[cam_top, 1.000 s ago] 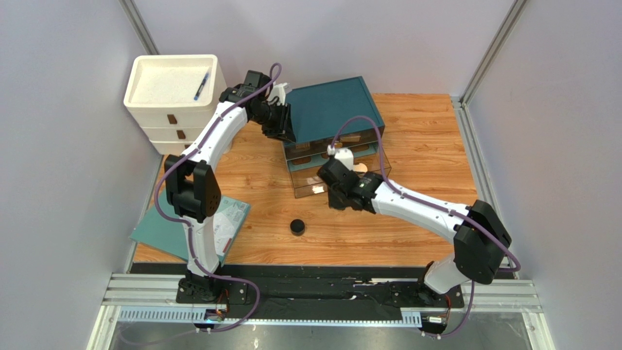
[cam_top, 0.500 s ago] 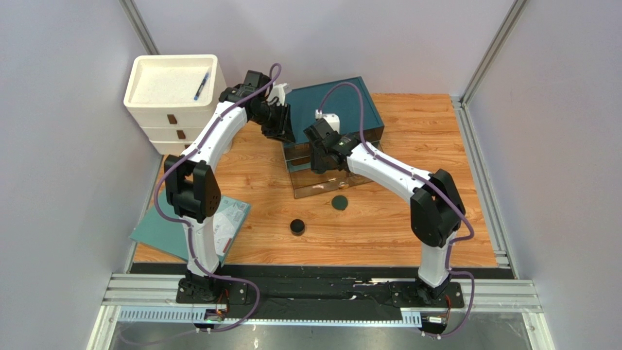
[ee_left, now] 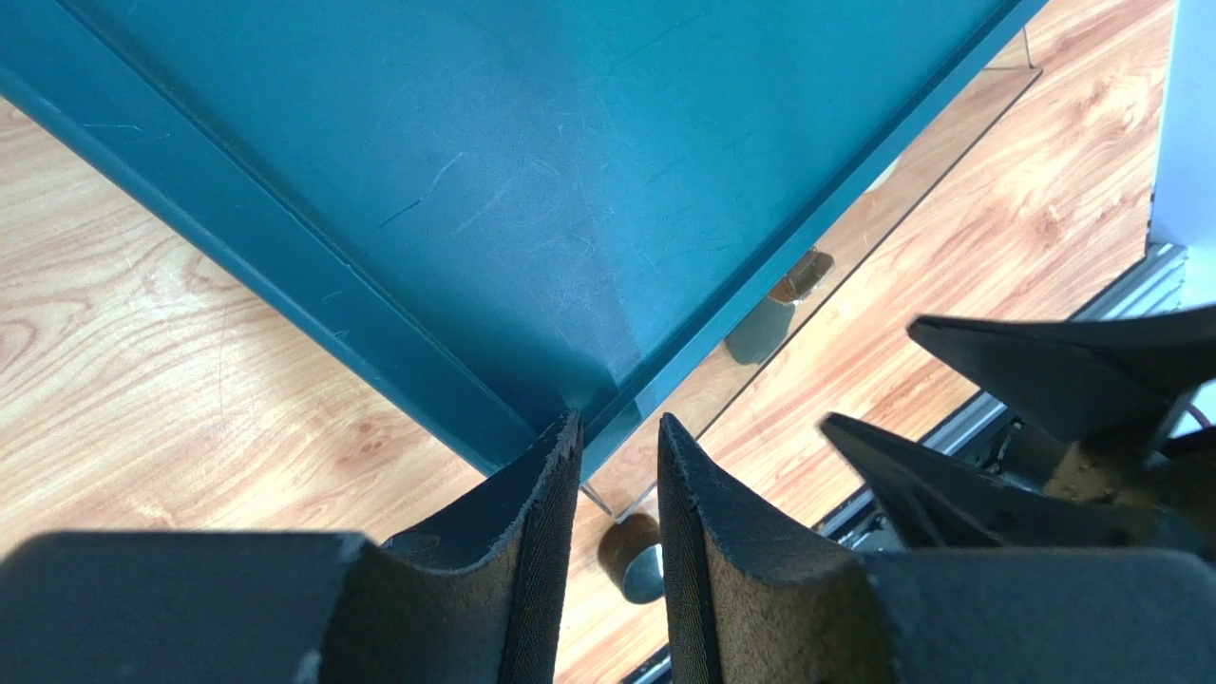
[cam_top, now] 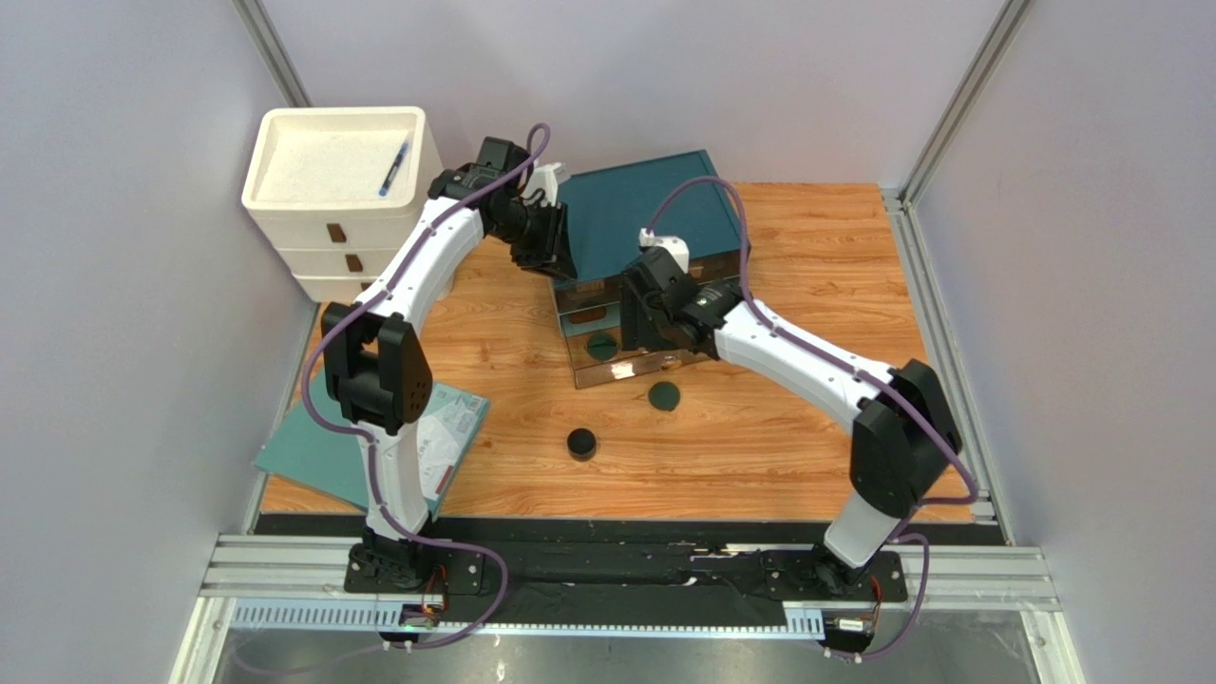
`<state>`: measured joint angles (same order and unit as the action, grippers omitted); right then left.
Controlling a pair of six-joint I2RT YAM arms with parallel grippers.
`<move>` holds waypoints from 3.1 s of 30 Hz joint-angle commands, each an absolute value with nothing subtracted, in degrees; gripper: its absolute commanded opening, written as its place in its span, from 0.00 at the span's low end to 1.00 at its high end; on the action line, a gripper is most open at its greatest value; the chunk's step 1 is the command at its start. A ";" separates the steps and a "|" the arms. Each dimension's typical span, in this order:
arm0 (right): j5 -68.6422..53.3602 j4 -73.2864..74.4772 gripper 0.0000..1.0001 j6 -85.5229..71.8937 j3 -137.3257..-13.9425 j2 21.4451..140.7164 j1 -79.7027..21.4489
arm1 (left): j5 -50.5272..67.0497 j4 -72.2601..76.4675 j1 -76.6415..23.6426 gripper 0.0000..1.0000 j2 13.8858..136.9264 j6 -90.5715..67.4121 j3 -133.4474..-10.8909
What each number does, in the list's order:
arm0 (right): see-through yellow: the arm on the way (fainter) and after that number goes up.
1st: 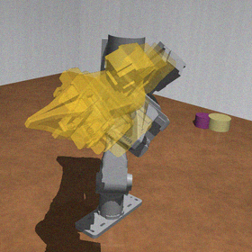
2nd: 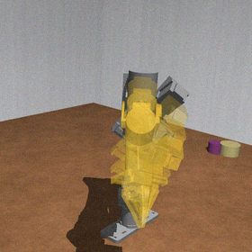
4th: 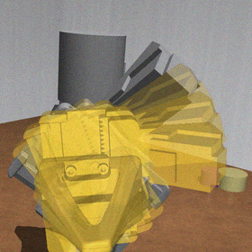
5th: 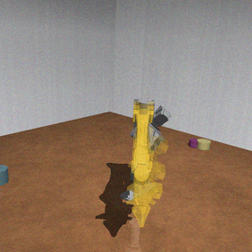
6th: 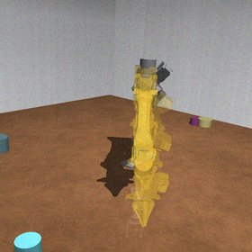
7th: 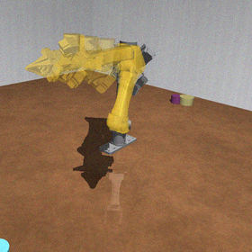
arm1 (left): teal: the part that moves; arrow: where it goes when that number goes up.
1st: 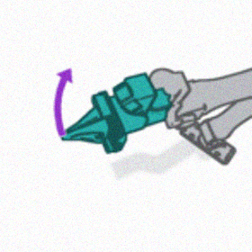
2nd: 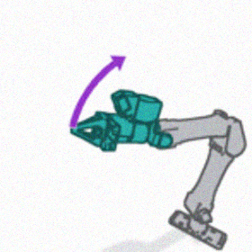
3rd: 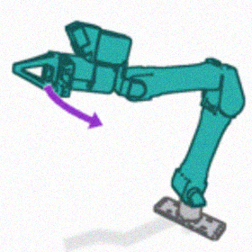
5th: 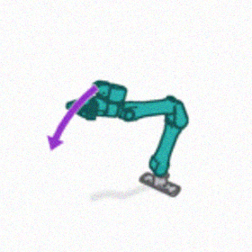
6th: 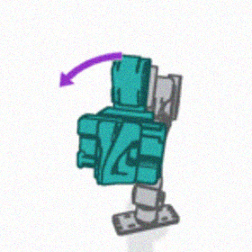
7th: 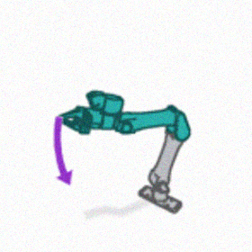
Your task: Organize the makeup
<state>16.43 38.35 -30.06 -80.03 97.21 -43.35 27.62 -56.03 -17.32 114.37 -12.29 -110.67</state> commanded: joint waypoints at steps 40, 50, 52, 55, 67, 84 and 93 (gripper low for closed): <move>24.26 29.36 0.68 -31.82 -64.69 103.88 -47.64 | 19.07 -71.46 -16.26 0.36 117.95 -9.05 -109.86; 12.86 23.75 0.40 -31.47 -64.34 108.63 -45.70 | 18.54 -71.98 -16.26 0.36 117.77 -8.44 -109.78; 11.34 22.68 0.16 -31.20 -62.76 108.20 -45.53 | 18.55 -71.89 -16.26 0.36 117.77 -8.52 -109.78; 8.80 22.24 0.00 -30.41 -61.09 106.70 -45.53 | 18.63 -71.81 -16.26 0.36 117.60 -8.61 -109.60; 8.96 24.26 0.00 -25.14 -59.05 86.41 -45.88 | 19.34 -71.19 -16.26 0.36 117.77 -8.70 -109.16; 12.31 31.99 0.51 -22.32 -82.97 103.71 -45.18 | 20.30 -70.66 -16.26 0.36 117.69 -9.23 -108.90; 8.53 28.83 0.67 -19.08 -77.00 94.75 -46.93 | 21.27 -70.31 -16.26 0.36 117.86 -9.76 -109.77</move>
<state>11.03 31.18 -22.09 -79.00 101.41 -45.52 27.09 -58.00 -17.30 114.87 -12.23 -111.83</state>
